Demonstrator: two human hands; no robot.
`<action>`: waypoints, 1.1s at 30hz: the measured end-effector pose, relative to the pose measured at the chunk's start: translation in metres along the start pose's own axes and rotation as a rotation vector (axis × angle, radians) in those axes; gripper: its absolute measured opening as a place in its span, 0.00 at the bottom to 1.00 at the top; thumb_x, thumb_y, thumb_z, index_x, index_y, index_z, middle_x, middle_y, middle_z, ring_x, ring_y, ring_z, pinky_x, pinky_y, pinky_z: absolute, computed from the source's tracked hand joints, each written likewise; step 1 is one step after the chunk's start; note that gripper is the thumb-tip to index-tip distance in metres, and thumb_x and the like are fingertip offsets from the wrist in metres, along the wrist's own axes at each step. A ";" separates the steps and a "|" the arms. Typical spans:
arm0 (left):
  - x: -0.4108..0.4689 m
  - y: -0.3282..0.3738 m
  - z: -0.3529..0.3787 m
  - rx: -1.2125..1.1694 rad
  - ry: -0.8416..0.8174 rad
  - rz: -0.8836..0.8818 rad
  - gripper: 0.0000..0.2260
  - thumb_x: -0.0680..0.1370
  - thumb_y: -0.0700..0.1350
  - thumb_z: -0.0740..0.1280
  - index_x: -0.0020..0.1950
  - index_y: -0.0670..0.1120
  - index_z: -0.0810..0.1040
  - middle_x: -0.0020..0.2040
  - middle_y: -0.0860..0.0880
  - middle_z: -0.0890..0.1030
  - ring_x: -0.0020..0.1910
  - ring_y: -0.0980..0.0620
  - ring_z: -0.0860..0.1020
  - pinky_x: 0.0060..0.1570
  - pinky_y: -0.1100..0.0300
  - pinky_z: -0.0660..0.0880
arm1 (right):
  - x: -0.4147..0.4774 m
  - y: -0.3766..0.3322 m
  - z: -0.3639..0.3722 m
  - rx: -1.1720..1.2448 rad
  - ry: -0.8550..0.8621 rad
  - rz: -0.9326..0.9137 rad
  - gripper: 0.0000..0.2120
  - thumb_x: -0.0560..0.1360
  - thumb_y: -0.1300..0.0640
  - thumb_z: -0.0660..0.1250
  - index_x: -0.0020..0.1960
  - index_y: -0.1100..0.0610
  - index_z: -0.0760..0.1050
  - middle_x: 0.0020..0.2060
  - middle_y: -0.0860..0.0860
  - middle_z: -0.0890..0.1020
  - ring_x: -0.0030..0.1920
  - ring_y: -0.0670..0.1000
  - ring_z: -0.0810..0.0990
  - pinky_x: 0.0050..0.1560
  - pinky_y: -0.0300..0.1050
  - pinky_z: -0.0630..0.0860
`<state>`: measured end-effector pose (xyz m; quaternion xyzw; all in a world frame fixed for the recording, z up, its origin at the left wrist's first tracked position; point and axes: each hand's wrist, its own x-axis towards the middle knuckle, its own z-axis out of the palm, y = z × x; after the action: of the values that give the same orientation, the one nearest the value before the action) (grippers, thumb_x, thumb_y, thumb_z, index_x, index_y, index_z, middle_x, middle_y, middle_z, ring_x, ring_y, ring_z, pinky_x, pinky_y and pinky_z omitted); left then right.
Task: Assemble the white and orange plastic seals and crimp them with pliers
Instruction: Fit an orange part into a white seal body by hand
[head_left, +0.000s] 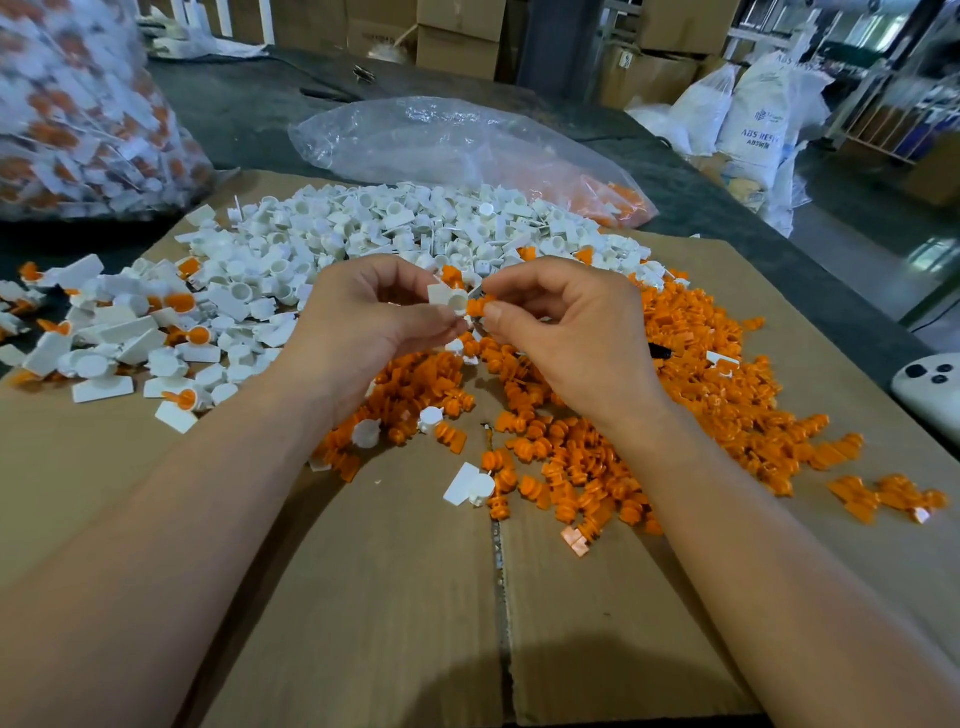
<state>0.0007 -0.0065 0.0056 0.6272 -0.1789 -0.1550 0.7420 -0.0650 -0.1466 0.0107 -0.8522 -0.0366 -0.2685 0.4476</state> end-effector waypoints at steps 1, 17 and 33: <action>0.000 0.000 0.000 0.004 -0.004 0.000 0.07 0.70 0.27 0.67 0.37 0.38 0.75 0.29 0.48 0.80 0.32 0.51 0.83 0.34 0.67 0.78 | 0.000 0.000 0.001 0.002 0.001 0.000 0.14 0.71 0.64 0.70 0.41 0.44 0.76 0.36 0.40 0.79 0.38 0.40 0.81 0.42 0.35 0.78; -0.003 -0.002 0.004 0.094 -0.032 0.046 0.07 0.71 0.29 0.67 0.37 0.39 0.74 0.27 0.47 0.79 0.28 0.52 0.81 0.28 0.65 0.77 | 0.001 0.006 0.005 -0.024 0.010 0.001 0.08 0.70 0.63 0.72 0.43 0.51 0.79 0.34 0.38 0.78 0.36 0.38 0.79 0.39 0.30 0.76; -0.005 0.001 0.001 0.112 -0.059 0.049 0.08 0.71 0.29 0.67 0.37 0.40 0.75 0.26 0.47 0.80 0.27 0.52 0.81 0.30 0.63 0.79 | 0.002 0.011 0.003 0.025 -0.030 -0.101 0.15 0.68 0.63 0.73 0.52 0.52 0.77 0.41 0.46 0.81 0.43 0.43 0.81 0.48 0.39 0.79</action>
<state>-0.0039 -0.0047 0.0061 0.6584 -0.2243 -0.1451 0.7037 -0.0589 -0.1511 0.0018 -0.8475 -0.0896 -0.2776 0.4434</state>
